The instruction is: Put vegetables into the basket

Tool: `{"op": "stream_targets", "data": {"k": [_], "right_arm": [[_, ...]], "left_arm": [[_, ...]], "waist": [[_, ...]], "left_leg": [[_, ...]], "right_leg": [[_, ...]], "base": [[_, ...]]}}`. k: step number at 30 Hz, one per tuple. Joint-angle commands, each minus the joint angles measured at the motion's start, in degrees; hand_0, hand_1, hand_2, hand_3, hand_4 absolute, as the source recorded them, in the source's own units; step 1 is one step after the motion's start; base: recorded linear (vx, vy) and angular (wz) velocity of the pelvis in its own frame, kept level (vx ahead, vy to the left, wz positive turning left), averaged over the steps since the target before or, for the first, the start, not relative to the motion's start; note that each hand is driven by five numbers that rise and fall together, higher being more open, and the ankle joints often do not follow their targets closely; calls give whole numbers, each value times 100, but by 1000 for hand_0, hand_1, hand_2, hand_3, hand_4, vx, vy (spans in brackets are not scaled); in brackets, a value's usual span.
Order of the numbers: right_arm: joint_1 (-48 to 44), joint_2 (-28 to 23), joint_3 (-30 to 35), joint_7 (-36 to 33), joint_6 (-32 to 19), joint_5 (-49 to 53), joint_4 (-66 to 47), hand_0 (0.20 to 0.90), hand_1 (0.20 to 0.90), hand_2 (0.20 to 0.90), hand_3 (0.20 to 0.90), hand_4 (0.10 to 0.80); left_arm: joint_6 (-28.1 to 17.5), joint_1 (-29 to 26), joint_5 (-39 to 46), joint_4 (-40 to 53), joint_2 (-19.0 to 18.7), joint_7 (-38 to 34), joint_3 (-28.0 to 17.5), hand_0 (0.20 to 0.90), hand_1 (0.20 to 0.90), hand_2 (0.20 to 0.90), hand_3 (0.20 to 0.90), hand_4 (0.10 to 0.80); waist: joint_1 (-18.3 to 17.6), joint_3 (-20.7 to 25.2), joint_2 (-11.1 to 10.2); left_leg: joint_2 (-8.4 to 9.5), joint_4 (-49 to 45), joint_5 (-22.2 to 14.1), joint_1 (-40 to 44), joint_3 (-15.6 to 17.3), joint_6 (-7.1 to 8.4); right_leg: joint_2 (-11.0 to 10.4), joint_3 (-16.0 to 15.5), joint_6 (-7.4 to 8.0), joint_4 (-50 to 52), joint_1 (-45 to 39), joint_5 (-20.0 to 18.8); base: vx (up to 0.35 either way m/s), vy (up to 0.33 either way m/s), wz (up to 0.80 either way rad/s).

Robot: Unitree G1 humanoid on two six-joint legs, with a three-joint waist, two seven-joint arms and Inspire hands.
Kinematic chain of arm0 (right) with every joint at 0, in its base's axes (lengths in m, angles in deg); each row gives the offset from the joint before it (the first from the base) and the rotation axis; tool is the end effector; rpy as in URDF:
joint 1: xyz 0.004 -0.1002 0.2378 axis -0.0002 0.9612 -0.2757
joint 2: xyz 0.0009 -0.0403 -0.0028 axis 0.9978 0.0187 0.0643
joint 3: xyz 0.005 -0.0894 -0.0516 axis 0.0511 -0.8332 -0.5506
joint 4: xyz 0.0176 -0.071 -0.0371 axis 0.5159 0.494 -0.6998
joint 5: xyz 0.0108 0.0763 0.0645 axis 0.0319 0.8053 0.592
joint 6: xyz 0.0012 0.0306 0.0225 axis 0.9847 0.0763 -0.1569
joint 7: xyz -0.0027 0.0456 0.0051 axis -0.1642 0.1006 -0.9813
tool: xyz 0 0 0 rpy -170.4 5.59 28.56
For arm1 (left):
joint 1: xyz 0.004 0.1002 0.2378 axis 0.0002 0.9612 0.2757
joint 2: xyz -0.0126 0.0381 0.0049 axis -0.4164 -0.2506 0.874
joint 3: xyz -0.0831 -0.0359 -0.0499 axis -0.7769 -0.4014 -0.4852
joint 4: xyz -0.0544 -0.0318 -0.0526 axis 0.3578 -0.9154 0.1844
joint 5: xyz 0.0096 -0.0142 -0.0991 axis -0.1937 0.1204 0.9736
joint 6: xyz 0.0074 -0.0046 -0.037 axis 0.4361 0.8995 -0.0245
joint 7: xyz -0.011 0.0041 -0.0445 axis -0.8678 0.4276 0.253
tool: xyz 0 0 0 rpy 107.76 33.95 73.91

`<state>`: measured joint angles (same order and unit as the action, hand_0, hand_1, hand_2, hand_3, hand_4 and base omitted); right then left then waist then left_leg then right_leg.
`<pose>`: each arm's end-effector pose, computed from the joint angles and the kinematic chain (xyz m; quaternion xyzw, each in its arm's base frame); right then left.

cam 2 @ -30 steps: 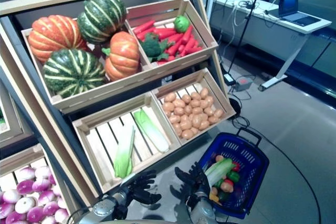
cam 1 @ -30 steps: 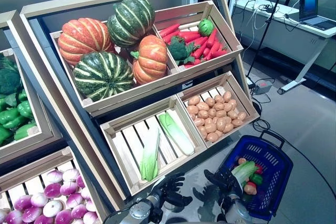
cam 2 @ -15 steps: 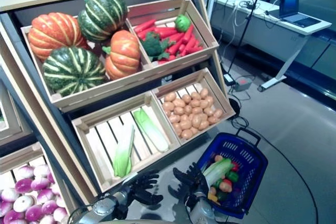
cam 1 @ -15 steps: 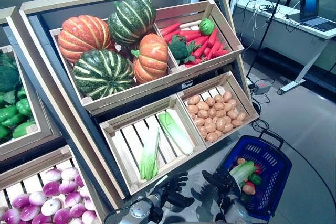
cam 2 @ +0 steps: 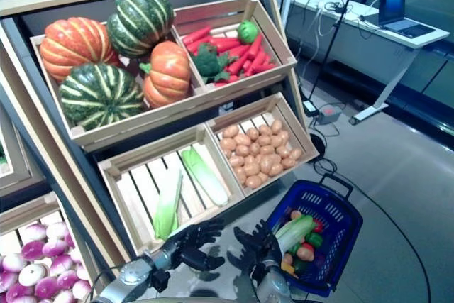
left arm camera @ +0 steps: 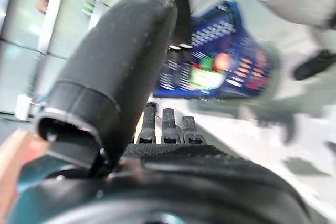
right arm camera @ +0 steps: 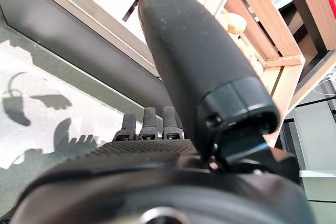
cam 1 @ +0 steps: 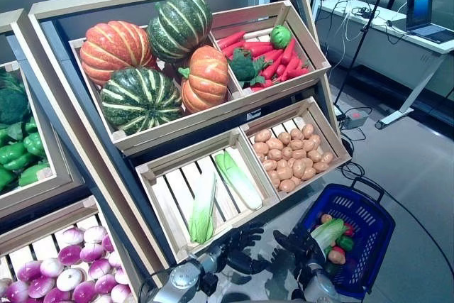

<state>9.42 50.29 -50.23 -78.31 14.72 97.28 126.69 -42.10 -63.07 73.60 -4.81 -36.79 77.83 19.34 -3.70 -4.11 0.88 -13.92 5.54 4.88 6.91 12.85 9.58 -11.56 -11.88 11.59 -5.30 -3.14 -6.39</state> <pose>0.1162 -0.1388 -0.0868 0.2283 0.3379 -0.1655 0.8980 0.1459 0.1587 -0.0492 -0.0351 0.2104 -0.3426 0.9150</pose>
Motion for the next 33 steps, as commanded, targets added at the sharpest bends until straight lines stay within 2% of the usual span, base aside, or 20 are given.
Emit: {"op": "stream_targets", "data": {"k": [1,6,10,12,13,15,16,19,23,29,33], "right_arm": [[-407,68,-34,271,-206,282,-847,900,900,900,900,800],[-242,60,146,569,-180,424,-910,900,900,900,900,800],[-48,172,275,499,-158,286,-919,900,900,900,900,800],[23,213,295,386,-140,304,-916,900,900,900,900,800],[76,245,309,340,-118,307,-938,900,900,900,900,800],[132,271,313,357,-116,293,-922,900,900,900,900,800],[163,283,316,427,-84,331,-916,900,900,900,900,800],[239,278,242,432,-22,498,-993,900,900,900,900,800],[356,264,250,539,-89,865,-1075,900,900,900,900,800],[524,234,285,489,-159,899,-1289,900,900,900,900,800],[358,66,266,507,-209,1021,-1358,900,900,900,900,800]], "left_arm": [[-741,-640,1067,1135,-83,480,-300,900,900,900,900,800],[-818,-615,1742,1748,-141,333,-916,900,900,900,900,800],[-956,-654,1614,2027,-114,-121,-1514,900,900,900,900,800],[-970,-747,1017,2092,-149,-921,-1683,900,900,900,900,800],[-889,-849,544,2066,-158,-1612,-1803,900,900,900,900,800],[-793,-980,227,1900,-207,-2114,-1937,900,900,900,900,800],[-652,-1097,-220,1716,-219,-2603,-2007,900,900,900,900,800],[-334,-1346,-1232,1359,-325,-3451,-2027,900,900,900,900,800],[77,-1703,-2061,992,-481,-4274,-1929,900,900,900,900,800],[445,-2048,-2413,723,-610,-4847,-1936,900,900,900,900,800],[489,-2562,-2386,200,-553,-5429,-1780,900,900,900,900,800]], "waist": [[47,-287,51],[99,-231,73],[114,-111,70],[110,-64,76],[95,-39,84],[74,-9,89],[43,17,94],[-25,59,115],[-110,66,124],[-235,-23,67],[-326,-340,-22]], "left_leg": [[-10,-54,-268,-63,-2,-154],[6,-54,-295,-86,-45,-157],[22,-54,-320,-51,-79,-147],[28,-54,-318,-47,-97,-139],[31,-54,-312,-35,-102,-132],[32,-54,-308,-30,-102,-127],[31,-54,-304,-16,-97,-124],[40,-54,-291,6,-91,-116],[71,-54,-282,30,-80,-124],[81,-129,-265,-4,-63,-153],[45,-878,-431,-541,-212,-125]], "right_leg": [[-252,-59,-4,66,-307,369],[-269,-101,-6,30,-327,364],[-285,-127,-3,30,-378,380],[-284,-109,-4,30,-389,385],[-285,-103,-2,30,-402,384],[-287,-92,-6,30,-406,388],[-288,-86,-5,30,-414,391],[-279,-43,-10,30,-425,399],[-271,0,3,30,-426,394],[-308,117,6,191,-315,421],[-372,393,-39,812,217,586]], "base": [[0,0,0],[-1,2,1],[52,3,4],[47,6,9],[40,12,9],[46,19,6],[55,26,2],[73,38,1],[99,39,0],[85,47,-1],[-52,65,-10]]}}
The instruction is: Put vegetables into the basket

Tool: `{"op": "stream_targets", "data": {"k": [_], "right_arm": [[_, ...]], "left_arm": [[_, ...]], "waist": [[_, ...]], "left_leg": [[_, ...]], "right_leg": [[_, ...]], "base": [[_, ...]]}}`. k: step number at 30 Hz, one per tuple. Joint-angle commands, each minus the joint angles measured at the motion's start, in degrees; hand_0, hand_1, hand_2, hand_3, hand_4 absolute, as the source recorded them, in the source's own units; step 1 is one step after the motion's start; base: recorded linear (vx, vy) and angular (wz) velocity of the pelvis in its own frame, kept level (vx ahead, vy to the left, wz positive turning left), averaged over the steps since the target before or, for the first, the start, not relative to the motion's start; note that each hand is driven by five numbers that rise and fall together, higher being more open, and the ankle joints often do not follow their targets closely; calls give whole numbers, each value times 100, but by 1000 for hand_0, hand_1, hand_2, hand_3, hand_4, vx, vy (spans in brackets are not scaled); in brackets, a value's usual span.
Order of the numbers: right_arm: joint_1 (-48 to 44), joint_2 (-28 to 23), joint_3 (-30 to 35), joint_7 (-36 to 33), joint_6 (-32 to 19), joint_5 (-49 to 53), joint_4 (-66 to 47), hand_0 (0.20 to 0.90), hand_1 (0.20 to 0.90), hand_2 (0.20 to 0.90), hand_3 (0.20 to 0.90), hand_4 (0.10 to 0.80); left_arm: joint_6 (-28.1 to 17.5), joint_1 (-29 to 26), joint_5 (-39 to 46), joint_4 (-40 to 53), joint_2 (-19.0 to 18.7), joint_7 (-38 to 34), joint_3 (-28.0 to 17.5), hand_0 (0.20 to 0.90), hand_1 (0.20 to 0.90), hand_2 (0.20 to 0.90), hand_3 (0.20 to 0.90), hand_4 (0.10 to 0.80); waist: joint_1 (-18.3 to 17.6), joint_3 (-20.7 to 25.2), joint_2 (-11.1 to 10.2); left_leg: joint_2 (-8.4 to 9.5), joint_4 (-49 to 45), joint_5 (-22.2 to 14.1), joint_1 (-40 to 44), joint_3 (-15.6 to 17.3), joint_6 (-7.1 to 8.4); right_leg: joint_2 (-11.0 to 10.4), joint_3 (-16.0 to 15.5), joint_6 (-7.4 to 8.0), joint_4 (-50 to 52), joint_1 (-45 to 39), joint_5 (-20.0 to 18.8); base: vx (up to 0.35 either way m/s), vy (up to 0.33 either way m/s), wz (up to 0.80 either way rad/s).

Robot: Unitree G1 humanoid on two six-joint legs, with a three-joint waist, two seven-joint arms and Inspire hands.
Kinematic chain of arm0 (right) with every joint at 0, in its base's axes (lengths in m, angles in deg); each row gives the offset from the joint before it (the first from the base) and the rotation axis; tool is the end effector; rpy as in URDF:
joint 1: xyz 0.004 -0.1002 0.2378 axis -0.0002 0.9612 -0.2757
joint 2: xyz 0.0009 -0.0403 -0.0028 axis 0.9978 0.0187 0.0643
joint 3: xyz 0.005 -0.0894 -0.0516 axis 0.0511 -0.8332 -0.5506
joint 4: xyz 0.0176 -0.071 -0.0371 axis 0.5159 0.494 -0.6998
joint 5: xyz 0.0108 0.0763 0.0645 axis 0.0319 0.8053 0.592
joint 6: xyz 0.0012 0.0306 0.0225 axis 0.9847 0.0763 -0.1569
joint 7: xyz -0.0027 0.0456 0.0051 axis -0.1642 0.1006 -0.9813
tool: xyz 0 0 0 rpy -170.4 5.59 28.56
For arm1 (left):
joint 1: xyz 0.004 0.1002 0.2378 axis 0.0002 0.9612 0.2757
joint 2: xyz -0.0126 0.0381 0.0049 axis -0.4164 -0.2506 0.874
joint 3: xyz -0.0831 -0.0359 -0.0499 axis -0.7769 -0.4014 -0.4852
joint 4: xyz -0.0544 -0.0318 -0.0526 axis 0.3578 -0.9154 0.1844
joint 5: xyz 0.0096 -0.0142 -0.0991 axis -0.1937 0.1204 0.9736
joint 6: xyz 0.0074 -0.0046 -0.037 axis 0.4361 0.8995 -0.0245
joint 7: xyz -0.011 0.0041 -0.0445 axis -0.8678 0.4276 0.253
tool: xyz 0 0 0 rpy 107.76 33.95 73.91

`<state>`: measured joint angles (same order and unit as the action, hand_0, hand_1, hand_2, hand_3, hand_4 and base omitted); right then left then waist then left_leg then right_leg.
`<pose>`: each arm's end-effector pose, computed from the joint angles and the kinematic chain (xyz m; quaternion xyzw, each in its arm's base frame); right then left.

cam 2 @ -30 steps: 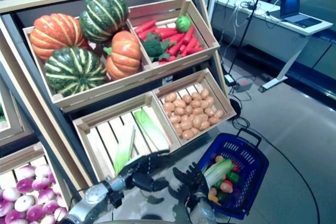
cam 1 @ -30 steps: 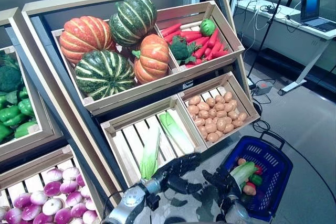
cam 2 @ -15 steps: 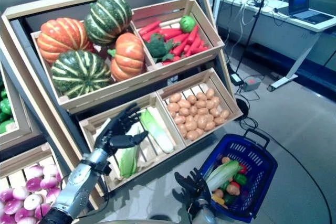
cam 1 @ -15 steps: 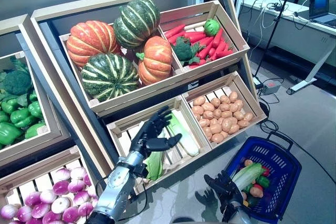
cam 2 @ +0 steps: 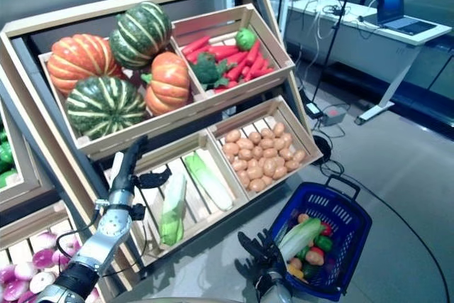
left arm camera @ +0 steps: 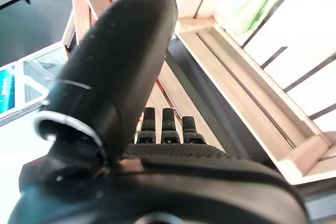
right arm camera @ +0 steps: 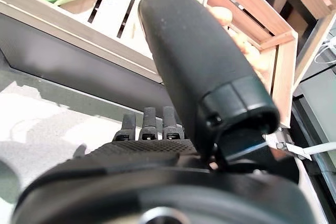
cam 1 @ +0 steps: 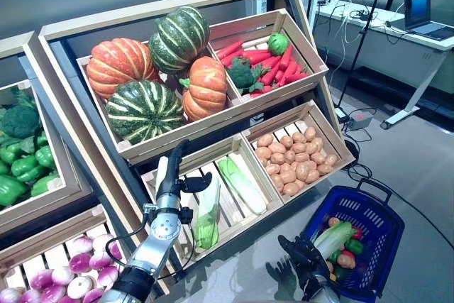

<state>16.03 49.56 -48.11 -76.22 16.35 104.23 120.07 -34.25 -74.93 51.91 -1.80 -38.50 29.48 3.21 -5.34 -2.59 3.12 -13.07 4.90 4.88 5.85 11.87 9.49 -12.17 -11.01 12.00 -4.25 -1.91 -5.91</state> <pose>0.0941 -0.1459 -0.0857 0.3009 0.3428 -0.1978 0.8676 0.2228 0.1926 0.0082 0.2131 0.0469 0.1148 0.9691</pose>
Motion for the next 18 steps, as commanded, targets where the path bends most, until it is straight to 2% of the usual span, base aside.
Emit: {"op": "stream_targets", "data": {"k": [1,4,7,12,18], "right_arm": [[-393,93,61,267,-368,349,-703,900,900,900,900,800],[-587,3,55,168,-359,415,-734,900,900,900,900,800],[-965,-173,-45,57,-374,559,-887,900,900,900,900,800],[-1423,-326,-122,-140,-383,646,-1026,900,900,900,900,800],[-1812,-473,-13,-202,-423,781,-1085,900,900,900,900,800]], "left_arm": [[-299,-1508,-187,-233,-352,-736,-135,900,900,900,900,800],[-303,-1762,-33,-465,-342,-870,-101,900,900,900,900,800],[-310,-2313,41,-937,-343,-1167,13,900,900,900,900,800],[-136,-2969,296,-1546,-482,-1313,142,900,900,900,900,800],[48,-3518,571,-1925,-706,-1377,211,900,900,900,900,800]], "waist": [[-179,-594,-266],[-205,-759,-298],[-271,-1122,-399],[-328,-1510,-506],[-338,-1751,-597]], "left_leg": [[-45,-1045,-486,-628,-170,-95],[-67,-1375,-561,-942,-253,-71],[-128,-2128,-754,-1616,-375,-53],[-256,-3183,-1104,-2431,-450,-115],[-330,-4356,-1640,-3184,-607,-206]], "right_leg": [[-325,384,-84,860,262,569],[-352,500,-94,1131,567,616],[-414,744,-150,1803,1260,746],[-521,912,-230,2880,2098,999],[-658,1084,-212,4110,2879,1361]], "base": [[-73,53,-8],[-118,54,-4],[-230,65,-5],[-206,47,1],[-101,19,-6]]}}
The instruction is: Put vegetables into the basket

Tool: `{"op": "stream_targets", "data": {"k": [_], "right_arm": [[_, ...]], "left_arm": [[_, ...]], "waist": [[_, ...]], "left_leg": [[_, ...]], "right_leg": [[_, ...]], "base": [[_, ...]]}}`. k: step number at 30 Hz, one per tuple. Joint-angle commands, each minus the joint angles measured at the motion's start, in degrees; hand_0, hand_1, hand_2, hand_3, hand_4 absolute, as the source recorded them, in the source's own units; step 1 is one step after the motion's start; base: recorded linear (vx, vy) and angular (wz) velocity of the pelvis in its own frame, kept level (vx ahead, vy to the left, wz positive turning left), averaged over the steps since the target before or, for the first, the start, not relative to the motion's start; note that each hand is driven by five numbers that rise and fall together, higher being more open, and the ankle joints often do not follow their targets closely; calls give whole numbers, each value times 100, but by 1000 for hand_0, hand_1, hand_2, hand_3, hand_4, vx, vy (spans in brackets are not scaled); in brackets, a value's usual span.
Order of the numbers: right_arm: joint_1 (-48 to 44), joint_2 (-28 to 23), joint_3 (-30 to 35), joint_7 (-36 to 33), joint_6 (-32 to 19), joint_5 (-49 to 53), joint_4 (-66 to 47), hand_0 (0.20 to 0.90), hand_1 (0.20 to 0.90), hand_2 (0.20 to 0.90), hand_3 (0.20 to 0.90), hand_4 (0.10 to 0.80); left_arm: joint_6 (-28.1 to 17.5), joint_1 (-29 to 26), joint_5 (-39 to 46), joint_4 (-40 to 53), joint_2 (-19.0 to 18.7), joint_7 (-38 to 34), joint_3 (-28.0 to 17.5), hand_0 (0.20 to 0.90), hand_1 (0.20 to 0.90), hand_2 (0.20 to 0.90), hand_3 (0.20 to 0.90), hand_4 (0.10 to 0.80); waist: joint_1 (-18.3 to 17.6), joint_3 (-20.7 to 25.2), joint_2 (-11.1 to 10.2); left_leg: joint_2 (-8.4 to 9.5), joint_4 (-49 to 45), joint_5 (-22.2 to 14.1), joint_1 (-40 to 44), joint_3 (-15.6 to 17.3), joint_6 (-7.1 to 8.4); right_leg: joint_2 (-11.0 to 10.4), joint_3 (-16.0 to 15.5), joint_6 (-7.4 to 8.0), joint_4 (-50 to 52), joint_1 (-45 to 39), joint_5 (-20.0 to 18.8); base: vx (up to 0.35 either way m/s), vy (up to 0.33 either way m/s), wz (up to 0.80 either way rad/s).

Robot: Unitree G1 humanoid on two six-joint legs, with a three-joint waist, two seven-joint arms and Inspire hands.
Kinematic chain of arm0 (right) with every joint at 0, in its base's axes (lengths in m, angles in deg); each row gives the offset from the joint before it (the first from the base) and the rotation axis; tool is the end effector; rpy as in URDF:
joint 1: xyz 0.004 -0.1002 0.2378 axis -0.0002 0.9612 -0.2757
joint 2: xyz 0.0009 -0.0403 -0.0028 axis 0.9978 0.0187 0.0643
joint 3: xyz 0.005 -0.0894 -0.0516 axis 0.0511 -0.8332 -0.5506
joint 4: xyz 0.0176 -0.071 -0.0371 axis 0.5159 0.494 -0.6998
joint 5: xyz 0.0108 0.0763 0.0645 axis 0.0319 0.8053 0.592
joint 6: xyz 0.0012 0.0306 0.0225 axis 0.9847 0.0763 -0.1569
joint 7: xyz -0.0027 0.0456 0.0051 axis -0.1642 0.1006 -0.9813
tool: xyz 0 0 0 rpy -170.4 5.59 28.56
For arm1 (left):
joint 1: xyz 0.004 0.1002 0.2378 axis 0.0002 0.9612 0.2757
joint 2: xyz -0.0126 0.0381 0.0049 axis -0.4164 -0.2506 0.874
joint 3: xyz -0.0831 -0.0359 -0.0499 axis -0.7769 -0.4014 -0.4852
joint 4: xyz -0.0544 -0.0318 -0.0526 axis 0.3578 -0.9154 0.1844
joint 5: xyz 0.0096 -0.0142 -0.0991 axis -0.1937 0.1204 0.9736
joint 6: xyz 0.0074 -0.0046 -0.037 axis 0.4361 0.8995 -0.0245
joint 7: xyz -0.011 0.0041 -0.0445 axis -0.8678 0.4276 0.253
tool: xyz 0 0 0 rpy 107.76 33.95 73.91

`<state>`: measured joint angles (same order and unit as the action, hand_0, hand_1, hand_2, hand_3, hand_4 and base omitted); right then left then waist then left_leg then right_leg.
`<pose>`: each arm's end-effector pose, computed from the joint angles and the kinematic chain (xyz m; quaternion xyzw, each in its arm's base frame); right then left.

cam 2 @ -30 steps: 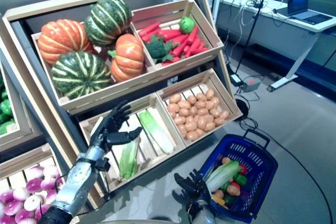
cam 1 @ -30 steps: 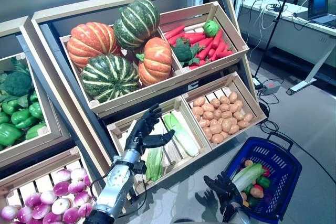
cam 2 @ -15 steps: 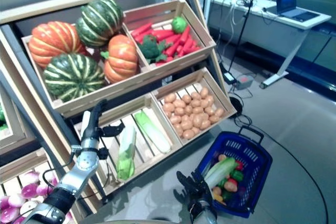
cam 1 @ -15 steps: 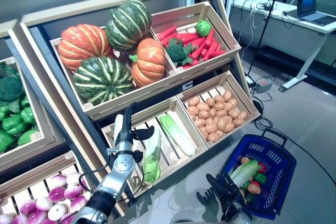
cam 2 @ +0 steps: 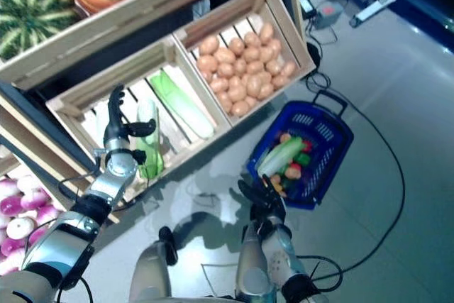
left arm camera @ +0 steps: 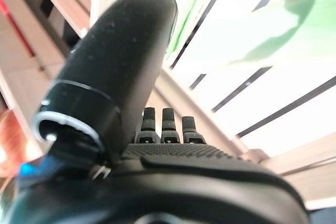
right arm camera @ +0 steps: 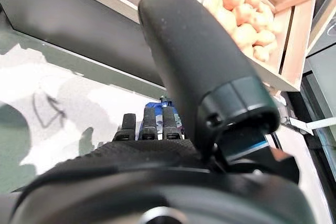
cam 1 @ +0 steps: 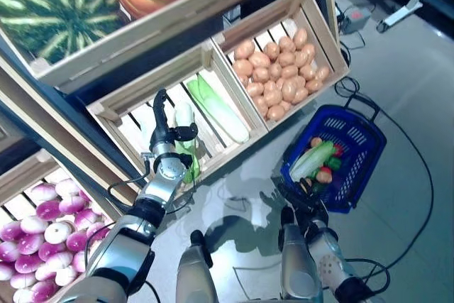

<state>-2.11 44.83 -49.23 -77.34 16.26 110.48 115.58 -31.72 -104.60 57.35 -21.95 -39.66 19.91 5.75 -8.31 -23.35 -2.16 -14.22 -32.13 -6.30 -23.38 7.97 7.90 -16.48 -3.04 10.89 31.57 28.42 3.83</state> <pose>0.1963 -0.1507 -0.0321 0.3319 0.1981 -0.1237 0.9139 0.3197 0.1897 0.0855 0.2189 -0.0360 0.2313 0.9472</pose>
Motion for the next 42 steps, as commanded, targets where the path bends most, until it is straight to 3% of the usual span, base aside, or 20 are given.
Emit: {"op": "stream_targets", "data": {"k": [1,7,8,16,20,24,31,39,40,42], "right_arm": [[-78,-8,131,-103,-432,140,-627,900,900,900,900,800],[-456,-191,238,-138,-500,68,-764,900,900,900,900,800],[-483,-223,246,-153,-512,79,-798,900,900,900,900,800],[-1013,-387,320,-319,-603,258,-870,900,900,900,900,800],[-1241,-523,388,-396,-596,453,-715,900,900,900,900,800],[-1461,-649,486,-448,-628,581,-591,900,900,900,900,800],[-1664,-1018,742,-400,-446,1013,-382,900,900,900,900,800],[-1325,-1074,1025,66,-542,1247,-426,900,900,900,900,800],[-1298,-1073,1038,71,-545,1236,-449,900,900,900,900,800],[-1209,-1038,1115,97,-566,1222,-490,900,900,900,900,800]], "left_arm": [[-184,-625,51,4,-598,-449,-44,900,900,900,900,800],[-74,-888,138,-252,-682,-558,-58,900,900,900,900,800],[-28,-909,140,-275,-679,-597,-51,900,900,900,900,800],[90,-1233,545,-556,-798,-606,-63,900,900,900,900,800],[193,-1484,880,-770,-930,-238,-31,900,900,900,900,800],[-3,-1791,1514,-1102,-1083,631,115,900,900,900,900,800],[506,-2099,1898,-1717,-1565,1488,414,900,900,900,900,800],[706,-1884,2140,-1860,-1687,1391,208,900,900,900,900,800],[675,-1853,2128,-1823,-1688,1356,191,300,300,300,300,400],[599,-1723,2153,-1617,-1705,1362,104,300,300,300,300,400]], "waist": [[-39,297,-63],[-58,176,-37],[-52,151,-30],[-19,3,-24],[-18,-70,-26],[-61,-144,-44],[-152,-169,-75],[-215,-83,-96],[-213,-72,-95],[-190,1,-83]], "left_leg": [[-241,-804,-589,-385,-243,-38],[-356,-1657,-983,-928,-383,-19],[-371,-1864,-1202,-965,-448,34],[-399,-2733,-1538,-1807,-732,92],[-426,-3176,-1656,-2303,-807,64],[-498,-3648,-1752,-2890,-863,40],[-673,-4284,-1880,-3818,-995,10],[-754,-4770,-2006,-4455,-1141,-10],[-752,-4782,-2011,-4468,-1145,-13],[-750,-4813,-2050,-4472,-1144,-47]], "right_leg": [[-259,305,-100,707,-23,441],[-409,438,-132,1478,567,700],[-421,472,-101,1682,621,892],[-415,655,-130,2394,1478,1109],[-379,677,-149,2737,1963,1165],[-323,677,-146,3116,2507,1223],[-257,663,-158,3728,3388,1336],[-220,678,-212,4254,4009,1497],[-220,674,-215,4267,4021,1505],[-235,646,-233,4306,4033,1547]], "base": [[-60,8,-4],[-47,17,-1],[12,11,-6],[-62,-3,1],[-101,-3,0],[-107,-13,-1],[-69,0,-9],[-41,0,-3],[-27,-16,-23],[-7,-9,7]]}}
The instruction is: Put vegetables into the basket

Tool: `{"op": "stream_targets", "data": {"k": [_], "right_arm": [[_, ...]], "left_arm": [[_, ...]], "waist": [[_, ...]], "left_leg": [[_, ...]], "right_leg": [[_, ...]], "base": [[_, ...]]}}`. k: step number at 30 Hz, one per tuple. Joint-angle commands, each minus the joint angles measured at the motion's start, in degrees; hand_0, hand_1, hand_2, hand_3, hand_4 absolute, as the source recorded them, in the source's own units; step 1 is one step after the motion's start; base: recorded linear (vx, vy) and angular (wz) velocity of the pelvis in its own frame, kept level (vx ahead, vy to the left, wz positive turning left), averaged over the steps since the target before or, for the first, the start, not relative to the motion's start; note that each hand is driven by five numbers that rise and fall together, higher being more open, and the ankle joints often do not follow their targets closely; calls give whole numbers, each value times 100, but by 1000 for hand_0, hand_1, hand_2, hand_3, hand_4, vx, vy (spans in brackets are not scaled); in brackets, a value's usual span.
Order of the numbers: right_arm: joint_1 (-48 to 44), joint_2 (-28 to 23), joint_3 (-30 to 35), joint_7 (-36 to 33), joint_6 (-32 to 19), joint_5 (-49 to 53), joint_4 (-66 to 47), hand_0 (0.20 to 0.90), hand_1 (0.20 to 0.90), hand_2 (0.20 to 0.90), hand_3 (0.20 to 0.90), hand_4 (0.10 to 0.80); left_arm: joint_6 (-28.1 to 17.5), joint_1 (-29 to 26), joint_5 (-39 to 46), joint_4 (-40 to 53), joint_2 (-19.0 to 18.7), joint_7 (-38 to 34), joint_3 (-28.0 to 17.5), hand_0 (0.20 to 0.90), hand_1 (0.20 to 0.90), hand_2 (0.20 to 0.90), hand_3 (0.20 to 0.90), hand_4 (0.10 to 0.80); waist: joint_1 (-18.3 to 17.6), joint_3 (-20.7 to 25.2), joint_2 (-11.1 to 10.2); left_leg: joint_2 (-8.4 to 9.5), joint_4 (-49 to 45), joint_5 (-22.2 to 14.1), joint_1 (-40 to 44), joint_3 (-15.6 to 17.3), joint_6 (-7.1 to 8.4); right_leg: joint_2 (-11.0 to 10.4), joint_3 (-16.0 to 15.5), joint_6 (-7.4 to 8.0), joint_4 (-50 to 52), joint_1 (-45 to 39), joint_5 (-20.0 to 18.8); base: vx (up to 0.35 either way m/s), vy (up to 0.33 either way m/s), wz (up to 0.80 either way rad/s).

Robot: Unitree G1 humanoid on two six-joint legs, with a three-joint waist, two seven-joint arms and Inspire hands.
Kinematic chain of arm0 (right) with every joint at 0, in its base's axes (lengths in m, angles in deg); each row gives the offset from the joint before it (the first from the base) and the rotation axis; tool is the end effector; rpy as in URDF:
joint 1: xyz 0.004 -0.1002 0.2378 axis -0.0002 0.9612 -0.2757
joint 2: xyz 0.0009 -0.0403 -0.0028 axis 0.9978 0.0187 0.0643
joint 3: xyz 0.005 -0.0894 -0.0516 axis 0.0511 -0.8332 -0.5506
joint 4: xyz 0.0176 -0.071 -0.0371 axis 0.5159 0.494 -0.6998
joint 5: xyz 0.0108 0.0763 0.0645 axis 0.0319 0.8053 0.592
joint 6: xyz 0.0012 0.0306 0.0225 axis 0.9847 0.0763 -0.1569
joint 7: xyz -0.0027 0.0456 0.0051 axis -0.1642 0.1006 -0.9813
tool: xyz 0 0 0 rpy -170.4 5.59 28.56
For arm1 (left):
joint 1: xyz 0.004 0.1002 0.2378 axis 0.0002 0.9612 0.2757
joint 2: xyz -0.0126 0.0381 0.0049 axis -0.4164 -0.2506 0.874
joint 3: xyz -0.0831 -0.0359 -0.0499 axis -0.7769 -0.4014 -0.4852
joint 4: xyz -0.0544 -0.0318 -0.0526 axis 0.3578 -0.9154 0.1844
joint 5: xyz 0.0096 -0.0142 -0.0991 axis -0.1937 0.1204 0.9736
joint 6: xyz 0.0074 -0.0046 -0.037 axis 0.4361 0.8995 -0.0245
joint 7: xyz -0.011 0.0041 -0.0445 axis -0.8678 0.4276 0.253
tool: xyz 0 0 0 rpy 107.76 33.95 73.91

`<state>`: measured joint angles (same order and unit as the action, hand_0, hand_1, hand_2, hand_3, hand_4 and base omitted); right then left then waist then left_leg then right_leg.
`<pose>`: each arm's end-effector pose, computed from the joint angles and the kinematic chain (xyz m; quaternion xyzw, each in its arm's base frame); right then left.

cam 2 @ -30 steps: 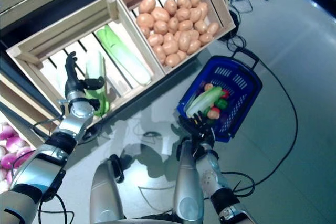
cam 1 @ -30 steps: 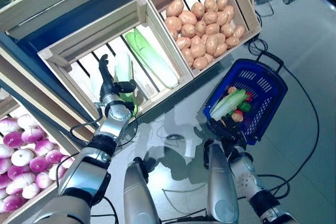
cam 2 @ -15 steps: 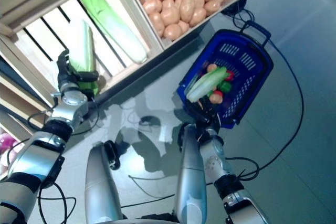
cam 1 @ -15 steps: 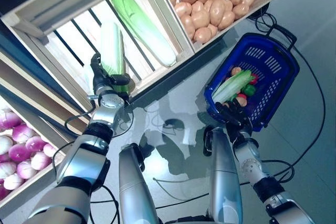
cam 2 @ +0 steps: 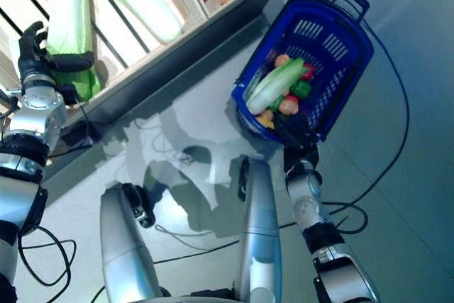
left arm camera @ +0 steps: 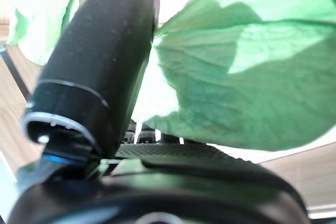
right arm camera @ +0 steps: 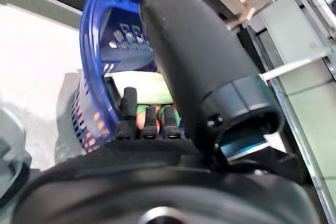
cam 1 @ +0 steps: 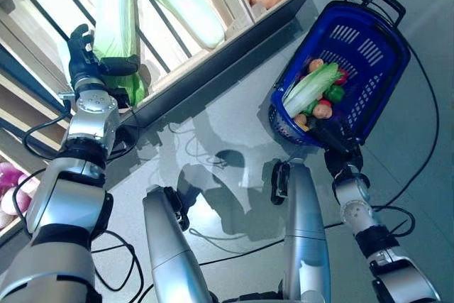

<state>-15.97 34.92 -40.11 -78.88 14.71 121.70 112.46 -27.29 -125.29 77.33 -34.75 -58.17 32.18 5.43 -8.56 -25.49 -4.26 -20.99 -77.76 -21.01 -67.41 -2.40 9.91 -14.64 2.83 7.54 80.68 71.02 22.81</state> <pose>0.2646 -0.2067 0.0467 0.3916 0.0242 -0.1593 0.9059 0.3436 0.2826 0.2095 0.1356 -0.0574 0.3066 0.9404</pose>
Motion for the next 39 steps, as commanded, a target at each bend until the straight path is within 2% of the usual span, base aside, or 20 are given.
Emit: {"op": "stream_targets", "data": {"k": [1,5,10,15,19,23,24,26,27,30,32,35,37,39], "right_arm": [[185,-47,207,253,-413,103,-181,900,900,900,900,800],[200,55,239,167,-436,2,-180,900,900,900,900,800],[279,52,312,31,-397,-83,-176,900,900,900,900,800],[450,87,442,84,-412,-236,-126,900,900,900,900,800],[625,108,474,146,-488,-521,-156,900,900,900,900,800],[769,180,368,79,-665,-1215,-340,900,900,900,900,800],[773,210,330,125,-904,-1322,-386,900,900,900,900,800],[824,337,254,-141,-1025,-1604,-532,900,900,900,900,800],[823,365,248,-131,-1043,-1629,-554,900,900,900,900,800],[960,558,147,8,-989,-1736,-780,900,900,900,900,800],[1085,651,96,216,-903,-1774,-904,900,900,900,900,800],[1173,749,-4,881,-763,-1635,-938,900,900,900,900,800],[1227,785,-64,1926,-829,-1446,-941,900,900,900,900,800],[1373,820,-105,2431,-699,-1327,-961,900,900,900,900,800]], "left_arm": [[159,361,161,-318,146,130,132,300,300,300,300,400],[-93,583,92,-154,182,9,-23,300,300,300,300,400],[-189,771,92,-97,139,74,-150,300,300,300,300,400],[-382,1045,40,-68,152,205,-319,300,300,300,300,400],[-495,1373,-23,144,212,284,-420,300,300,300,300,400],[-637,1794,-61,492,320,233,-624,300,300,300,300,400],[-681,1866,-89,573,367,185,-656,300,300,300,300,400],[-856,2097,-177,732,521,51,-766,300,300,300,300,400],[-865,2138,-195,784,551,29,-796,300,300,300,300,400],[-1015,2527,-322,1089,790,-2,-963,300,300,300,300,400],[-1163,2799,-366,1300,946,-38,-1061,300,300,300,300,400],[-1409,3104,-428,1537,1100,-79,-1151,300,300,300,300,400],[-1640,3340,-276,1717,1232,108,-1227,300,300,300,300,400],[-1885,3602,-171,1920,1394,332,-1281,300,300,300,300,400]], "waist": [[-162,226,130],[-136,404,182],[-153,555,247],[-205,726,327],[-193,893,369],[-151,1066,392],[-132,1111,394],[-76,1258,405],[-64,1293,403],[9,1493,447],[41,1595,475],[92,1734,492],[135,1875,497],[160,1997,508]], "left_leg": [[-71,-250,-583,-65,-106,-255],[-59,-78,-561,194,26,-309],[-67,227,-485,614,212,-344],[-12,918,-316,1453,504,-381],[120,1831,-39,2378,690,-407],[205,2777,251,3332,921,-419],[227,2992,314,3546,965,-413],[263,3517,478,4106,1072,-377],[276,3712,676,4167,1127,-417],[311,4376,924,4878,1321,-352],[331,4756,1086,5244,1438,-320],[425,5422,1363,5815,1597,-288],[526,6023,1593,6233,1694,-271],[611,6609,1812,6601,1769,-256]], "right_leg": [[-422,55,99,-612,-234,-351],[-426,-38,69,-805,-509,-350],[-409,-106,39,-1108,-938,-386],[-353,-130,27,-1730,-1727,-504],[-348,-163,2,-2422,-2548,-665],[-371,-262,7,-3157,-3438,-791],[-392,-304,25,-3348,-3651,-830],[-463,-422,95,-3803,-4202,-926],[-467,-466,65,-3992,-4261,-1102],[-483,-642,171,-4610,-4967,-1271],[-457,-728,215,-5023,-5344,-1403],[-400,-896,282,-5753,-5931,-1639],[-330,-1019,329,-6383,-6365,-1854],[-248,-1092,389,-6928,-6733,-2036]], "base": [[5,-24,22],[27,-12,-10],[42,18,-1],[46,38,-6],[96,21,-2],[127,15,0],[140,-5,2],[135,-21,5],[111,-26,4],[162,-35,3],[162,-53,0],[117,-49,4],[121,-51,2],[116,-36,3]]}}
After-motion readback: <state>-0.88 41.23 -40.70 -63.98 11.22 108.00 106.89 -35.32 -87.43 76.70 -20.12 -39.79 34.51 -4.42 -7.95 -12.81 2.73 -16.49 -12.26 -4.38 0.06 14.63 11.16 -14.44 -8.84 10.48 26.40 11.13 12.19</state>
